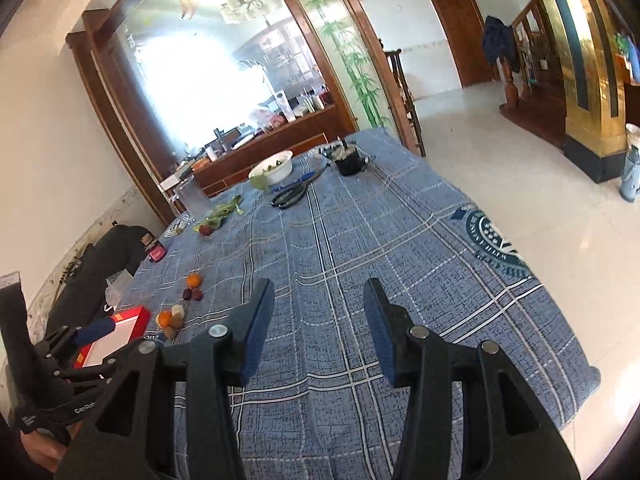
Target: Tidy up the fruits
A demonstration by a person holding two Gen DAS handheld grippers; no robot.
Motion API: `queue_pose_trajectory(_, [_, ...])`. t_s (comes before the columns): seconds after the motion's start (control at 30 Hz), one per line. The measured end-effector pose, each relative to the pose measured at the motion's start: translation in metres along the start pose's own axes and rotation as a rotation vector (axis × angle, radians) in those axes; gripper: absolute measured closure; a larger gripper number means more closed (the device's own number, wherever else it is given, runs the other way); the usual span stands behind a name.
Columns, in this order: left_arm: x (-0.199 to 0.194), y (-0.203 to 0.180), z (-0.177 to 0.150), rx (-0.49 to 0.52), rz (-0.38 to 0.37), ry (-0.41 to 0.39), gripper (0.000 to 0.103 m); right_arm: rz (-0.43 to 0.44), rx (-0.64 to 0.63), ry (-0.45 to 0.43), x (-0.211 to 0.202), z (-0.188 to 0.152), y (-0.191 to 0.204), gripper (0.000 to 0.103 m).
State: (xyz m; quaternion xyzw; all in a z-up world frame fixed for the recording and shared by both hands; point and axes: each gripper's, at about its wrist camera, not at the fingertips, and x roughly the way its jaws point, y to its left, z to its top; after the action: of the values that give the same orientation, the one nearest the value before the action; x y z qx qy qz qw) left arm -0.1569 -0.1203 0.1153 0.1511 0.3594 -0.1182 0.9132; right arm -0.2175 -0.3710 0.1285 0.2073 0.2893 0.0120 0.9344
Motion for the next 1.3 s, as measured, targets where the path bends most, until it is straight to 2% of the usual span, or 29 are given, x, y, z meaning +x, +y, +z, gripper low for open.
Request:
queue_pose_trajectory(0.13, [0.022, 0.009, -0.003, -0.026, -0.006, 0.052, 0.03, -0.01, -0.006, 0.057, 0.024, -0.003, 0.002, 0.055])
queue_pose_trajectory(0.33, [0.04, 0.02, -0.005, -0.048, -0.013, 0.083, 0.03, -0.01, -0.022, 0.119, 0.053, -0.008, 0.013, 0.055])
queue_pose_trajectory(0.73, [0.06, 0.027, -0.008, -0.073, 0.011, 0.144, 0.03, 0.033, -0.081, 0.199, 0.085, -0.027, 0.038, 0.055])
queue_pose_trajectory(1.1, [0.053, -0.012, 0.011, 0.01, -0.01, 0.137, 0.03, 0.061, -0.038, 0.188, 0.078, -0.026, 0.014, 0.055])
queue_pose_trajectory(1.3, [0.042, -0.004, 0.023, -0.015, -0.003, 0.082, 0.03, 0.044, 0.009, 0.179, 0.072, -0.022, -0.004, 0.055])
